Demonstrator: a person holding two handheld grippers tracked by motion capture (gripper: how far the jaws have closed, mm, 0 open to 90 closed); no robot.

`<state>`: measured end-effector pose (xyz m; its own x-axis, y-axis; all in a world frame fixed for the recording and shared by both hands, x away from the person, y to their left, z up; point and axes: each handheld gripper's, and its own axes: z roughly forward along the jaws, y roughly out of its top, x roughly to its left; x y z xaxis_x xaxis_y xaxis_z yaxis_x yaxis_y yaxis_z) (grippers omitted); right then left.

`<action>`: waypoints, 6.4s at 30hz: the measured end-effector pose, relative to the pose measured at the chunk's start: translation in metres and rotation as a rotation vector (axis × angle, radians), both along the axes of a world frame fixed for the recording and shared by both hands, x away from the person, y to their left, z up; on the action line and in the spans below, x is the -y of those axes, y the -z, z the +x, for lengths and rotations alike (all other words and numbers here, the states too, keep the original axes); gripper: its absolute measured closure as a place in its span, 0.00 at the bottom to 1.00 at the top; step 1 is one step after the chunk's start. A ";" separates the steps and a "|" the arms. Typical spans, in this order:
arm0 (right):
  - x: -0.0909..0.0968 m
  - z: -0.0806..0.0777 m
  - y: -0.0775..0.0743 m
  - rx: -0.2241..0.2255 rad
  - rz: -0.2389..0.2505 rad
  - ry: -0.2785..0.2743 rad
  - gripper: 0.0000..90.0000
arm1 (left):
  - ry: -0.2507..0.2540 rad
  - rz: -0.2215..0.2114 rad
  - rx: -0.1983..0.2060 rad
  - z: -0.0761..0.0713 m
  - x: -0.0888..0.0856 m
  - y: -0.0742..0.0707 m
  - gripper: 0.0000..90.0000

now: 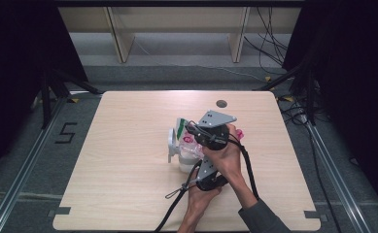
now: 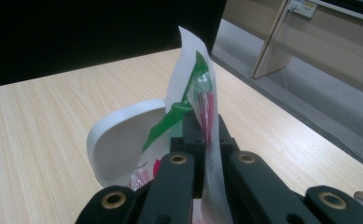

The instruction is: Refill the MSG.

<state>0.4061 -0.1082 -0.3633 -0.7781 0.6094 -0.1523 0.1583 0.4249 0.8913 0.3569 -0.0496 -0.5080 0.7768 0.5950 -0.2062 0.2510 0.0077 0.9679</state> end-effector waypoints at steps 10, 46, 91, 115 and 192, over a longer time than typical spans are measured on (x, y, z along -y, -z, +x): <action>0.000 -0.001 -0.001 0.000 0.002 -0.004 1.00 | 0.001 0.002 0.002 -0.001 0.000 -0.001 0.84; 0.001 0.001 -0.002 -0.008 -0.016 -0.003 1.00 | 0.007 0.006 0.006 -0.001 0.001 -0.003 0.84; -0.003 0.000 -0.001 -0.013 -0.011 -0.001 1.00 | 0.007 0.001 0.001 -0.001 0.000 -0.003 0.85; -0.006 -0.002 -0.003 0.010 -0.013 -0.012 1.00 | 0.005 -0.002 0.010 0.001 -0.001 -0.004 0.85; -0.006 0.003 -0.001 0.017 -0.030 -0.014 1.00 | -0.004 0.001 0.009 0.000 -0.001 -0.003 0.85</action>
<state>0.4093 -0.1018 -0.3622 -0.7837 0.5935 -0.1835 0.1372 0.4534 0.8807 0.3573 -0.0486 -0.5051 0.7764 0.5980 -0.1988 0.2427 0.0073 0.9701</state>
